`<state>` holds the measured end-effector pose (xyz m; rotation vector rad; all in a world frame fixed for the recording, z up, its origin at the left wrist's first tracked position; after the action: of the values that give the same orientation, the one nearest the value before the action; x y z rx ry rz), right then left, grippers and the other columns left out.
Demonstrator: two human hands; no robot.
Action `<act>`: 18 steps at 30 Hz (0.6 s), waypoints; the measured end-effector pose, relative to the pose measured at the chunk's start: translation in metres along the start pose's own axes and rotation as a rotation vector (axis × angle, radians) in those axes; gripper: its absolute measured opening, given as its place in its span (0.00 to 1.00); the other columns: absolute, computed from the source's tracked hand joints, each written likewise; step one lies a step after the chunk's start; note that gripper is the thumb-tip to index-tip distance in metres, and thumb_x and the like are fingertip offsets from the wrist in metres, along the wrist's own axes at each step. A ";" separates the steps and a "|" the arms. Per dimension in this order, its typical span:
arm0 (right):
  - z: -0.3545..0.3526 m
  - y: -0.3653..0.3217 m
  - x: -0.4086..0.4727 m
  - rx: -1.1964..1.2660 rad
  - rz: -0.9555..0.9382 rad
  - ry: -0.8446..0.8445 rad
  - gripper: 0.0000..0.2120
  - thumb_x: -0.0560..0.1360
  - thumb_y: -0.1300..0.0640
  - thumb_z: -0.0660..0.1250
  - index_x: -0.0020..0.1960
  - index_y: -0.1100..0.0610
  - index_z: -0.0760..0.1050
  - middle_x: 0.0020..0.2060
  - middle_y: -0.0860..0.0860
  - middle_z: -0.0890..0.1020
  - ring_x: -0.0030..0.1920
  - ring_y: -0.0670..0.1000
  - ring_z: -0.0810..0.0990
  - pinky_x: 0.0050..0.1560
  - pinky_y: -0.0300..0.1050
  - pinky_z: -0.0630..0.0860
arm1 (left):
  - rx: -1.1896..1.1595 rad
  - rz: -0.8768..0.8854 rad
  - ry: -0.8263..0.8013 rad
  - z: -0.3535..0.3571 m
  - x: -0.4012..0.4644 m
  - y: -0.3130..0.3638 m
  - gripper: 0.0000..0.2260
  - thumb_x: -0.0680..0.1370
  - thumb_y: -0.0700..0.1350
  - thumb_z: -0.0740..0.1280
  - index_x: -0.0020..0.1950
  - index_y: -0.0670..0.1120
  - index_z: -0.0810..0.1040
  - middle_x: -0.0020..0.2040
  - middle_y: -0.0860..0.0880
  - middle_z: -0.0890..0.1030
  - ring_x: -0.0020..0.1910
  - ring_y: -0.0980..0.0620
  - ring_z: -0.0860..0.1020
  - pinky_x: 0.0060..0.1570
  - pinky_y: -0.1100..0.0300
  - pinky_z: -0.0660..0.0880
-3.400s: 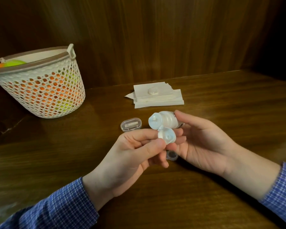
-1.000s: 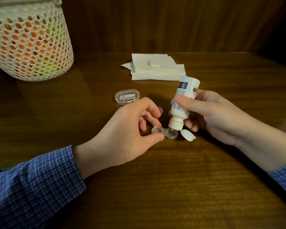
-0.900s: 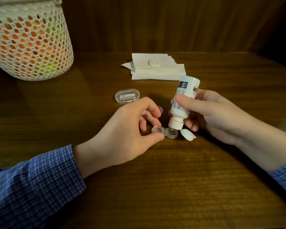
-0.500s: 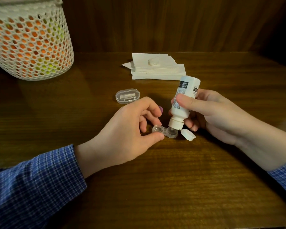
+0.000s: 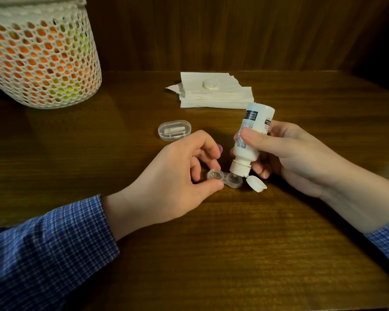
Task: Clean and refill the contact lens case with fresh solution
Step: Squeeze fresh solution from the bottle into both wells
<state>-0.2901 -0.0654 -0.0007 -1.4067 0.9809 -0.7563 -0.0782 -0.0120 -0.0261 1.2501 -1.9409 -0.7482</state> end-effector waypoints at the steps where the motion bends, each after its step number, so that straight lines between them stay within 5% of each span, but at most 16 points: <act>1: 0.000 0.000 0.000 0.003 0.002 -0.001 0.27 0.66 0.42 0.74 0.57 0.60 0.80 0.37 0.53 0.83 0.30 0.47 0.76 0.28 0.38 0.73 | 0.001 0.002 0.002 0.000 0.000 0.000 0.18 0.73 0.42 0.80 0.57 0.53 0.77 0.49 0.57 0.83 0.37 0.49 0.79 0.36 0.53 0.81; 18: 0.000 0.000 0.000 0.027 -0.002 0.005 0.27 0.67 0.43 0.74 0.57 0.63 0.80 0.37 0.55 0.82 0.29 0.47 0.76 0.27 0.36 0.73 | 0.020 0.007 -0.003 0.000 0.000 0.002 0.16 0.73 0.43 0.79 0.57 0.50 0.78 0.48 0.57 0.83 0.37 0.49 0.79 0.37 0.52 0.81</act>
<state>-0.2905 -0.0653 -0.0006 -1.3829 0.9698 -0.7725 -0.0795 -0.0119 -0.0250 1.2544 -1.9585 -0.7286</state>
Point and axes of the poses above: each hand's wrist, its own x-axis towards the middle knuckle, its own z-axis out of the palm, y = z × x, the point moved 1 cm from there along x, towards the middle knuckle
